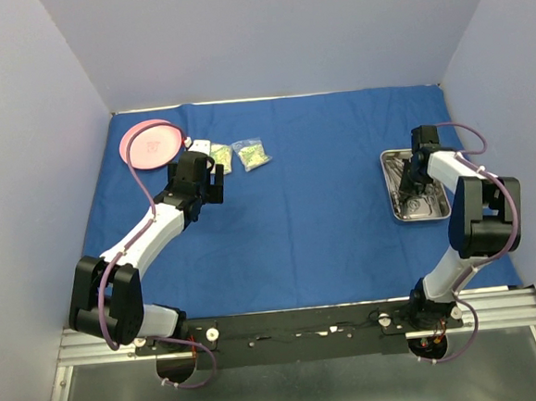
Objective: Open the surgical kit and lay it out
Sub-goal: Pick up the medical item from the container.
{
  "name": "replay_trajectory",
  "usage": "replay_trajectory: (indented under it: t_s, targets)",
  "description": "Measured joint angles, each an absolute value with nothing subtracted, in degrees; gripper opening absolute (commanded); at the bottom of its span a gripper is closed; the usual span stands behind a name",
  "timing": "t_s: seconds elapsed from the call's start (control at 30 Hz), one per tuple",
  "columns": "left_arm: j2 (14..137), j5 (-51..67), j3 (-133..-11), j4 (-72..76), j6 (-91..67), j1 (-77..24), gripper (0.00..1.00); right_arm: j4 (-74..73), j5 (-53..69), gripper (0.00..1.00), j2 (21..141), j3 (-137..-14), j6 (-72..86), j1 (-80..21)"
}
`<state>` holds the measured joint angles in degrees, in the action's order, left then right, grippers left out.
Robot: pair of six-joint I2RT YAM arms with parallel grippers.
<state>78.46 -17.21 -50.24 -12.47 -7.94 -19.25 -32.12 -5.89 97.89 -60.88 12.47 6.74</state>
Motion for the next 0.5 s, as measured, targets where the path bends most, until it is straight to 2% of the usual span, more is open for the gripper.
replay_trajectory:
  t_s: [0.5]
  targets:
    - [78.46, -17.12, -50.61, -12.49, -7.88, -19.25, 0.99, -38.06, -8.19, 0.02, 87.68, -62.85, 12.47, 5.04]
